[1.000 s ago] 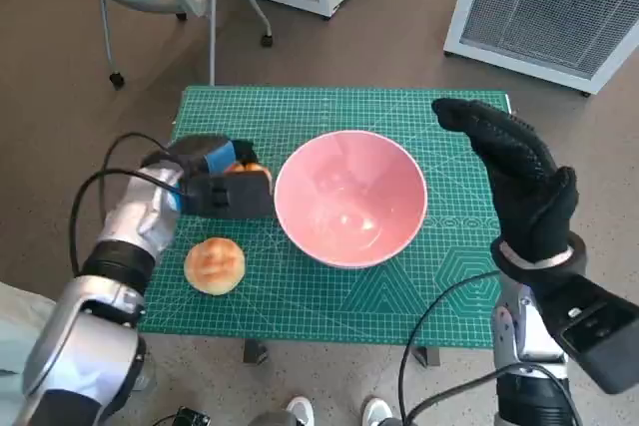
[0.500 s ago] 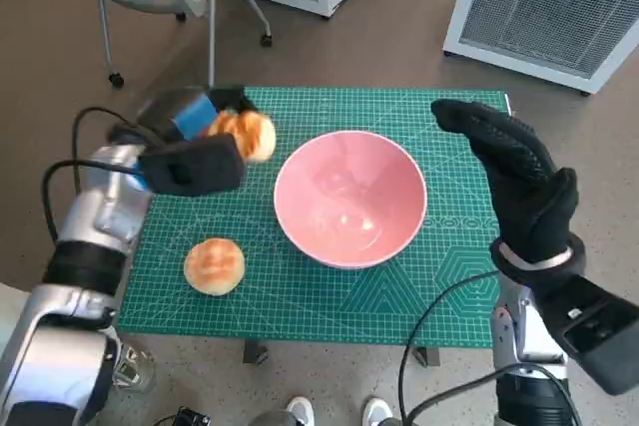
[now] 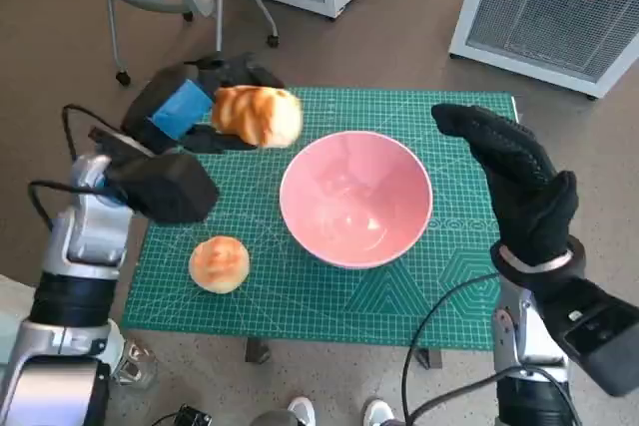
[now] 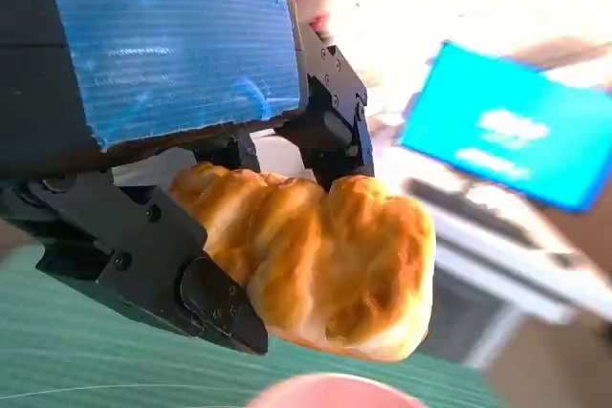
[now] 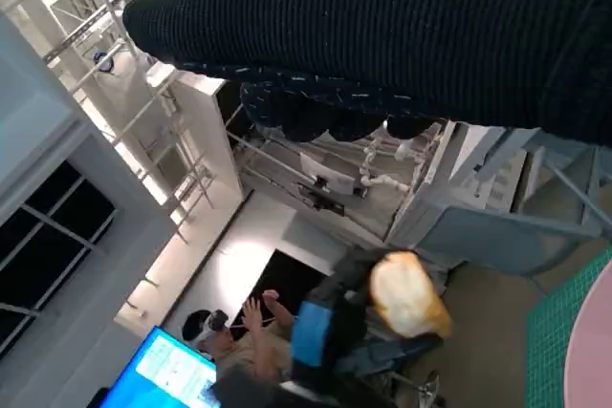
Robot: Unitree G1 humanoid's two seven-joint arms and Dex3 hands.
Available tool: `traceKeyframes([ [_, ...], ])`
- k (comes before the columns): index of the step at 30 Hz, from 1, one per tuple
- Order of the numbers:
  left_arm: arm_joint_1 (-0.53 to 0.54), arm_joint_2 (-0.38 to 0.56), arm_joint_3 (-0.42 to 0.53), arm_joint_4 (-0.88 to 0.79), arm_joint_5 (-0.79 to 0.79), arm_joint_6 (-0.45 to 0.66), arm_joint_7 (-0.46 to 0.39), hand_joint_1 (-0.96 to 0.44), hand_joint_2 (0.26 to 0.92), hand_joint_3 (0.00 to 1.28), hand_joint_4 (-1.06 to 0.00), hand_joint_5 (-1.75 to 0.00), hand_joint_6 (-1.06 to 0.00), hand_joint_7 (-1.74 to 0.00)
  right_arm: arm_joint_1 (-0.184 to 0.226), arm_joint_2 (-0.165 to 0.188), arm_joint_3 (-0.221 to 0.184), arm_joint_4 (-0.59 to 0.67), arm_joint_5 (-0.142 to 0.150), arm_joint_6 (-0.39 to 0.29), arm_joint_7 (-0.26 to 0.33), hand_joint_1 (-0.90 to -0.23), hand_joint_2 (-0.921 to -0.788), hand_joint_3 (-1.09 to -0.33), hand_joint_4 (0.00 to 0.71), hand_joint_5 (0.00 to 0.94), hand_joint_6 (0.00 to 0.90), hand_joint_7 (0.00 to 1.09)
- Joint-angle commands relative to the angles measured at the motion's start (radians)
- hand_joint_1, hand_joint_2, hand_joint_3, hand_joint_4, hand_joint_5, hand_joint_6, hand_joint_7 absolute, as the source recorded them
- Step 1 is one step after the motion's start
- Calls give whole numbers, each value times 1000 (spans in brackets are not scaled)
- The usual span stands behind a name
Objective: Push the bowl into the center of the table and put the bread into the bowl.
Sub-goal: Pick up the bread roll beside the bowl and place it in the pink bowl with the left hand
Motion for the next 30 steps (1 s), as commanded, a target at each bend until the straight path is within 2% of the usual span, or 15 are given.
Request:
traceKeyframes([
  [1, 20, -56, -49, -37, 23, -49, 5, 1, 914, 18, -790, -1087, -668, -1090, 23, -5, -2, -1, 17, 20, 15, -688, -921, -701, 104, 0, -1, 500],
  [11, -20, -139, -166, 73, 91, -123, -24, 1, 919, 17, -791, -1086, -651, -1104, 32, -4, -2, -12, 30, 36, 20, -688, -921, -698, 102, 0, -1, 497],
  [18, -53, -181, -207, 206, 138, -186, 6, 1, 920, 54, -718, -1132, -630, -1162, 52, -3, 1, -38, 36, 49, 19, -689, -921, -692, 99, 0, -1, 495],
  [24, -63, -205, -213, 277, 130, -201, -9, 1, 921, 136, -605, -1233, -555, -1256, 66, -2, 0, -54, 36, 57, 16, -689, -921, -693, 98, 0, -1, 493],
  [26, -62, -206, -213, 287, 119, -202, -30, 1, 921, 209, -517, -1314, -475, -1345, 70, 0, 1, -60, 34, 60, 14, -689, -921, -694, 97, 0, -1, 492],
  [27, -62, -206, -213, 290, 113, -201, -42, 16, 893, 197, -468, -1017, -436, -1077, 72, 1, 1, -63, 33, 61, 12, -689, -921, -694, 96, 0, -1, 491],
  [29, -60, -205, -212, 295, 97, -198, -72, 20, 884, 158, -459, -707, -440, -797, 75, 2, 1, -68, 32, 63, 11, -688, -921, -694, 95, 0, -1, 490],
  [30, -59, -201, -213, 295, 95, -195, -85, 4, 877, 96, -416, -369, -439, -471, 76, 3, 2, -71, 31, 65, 9, -686, -921, -694, 94, 0, -1, 486],
])
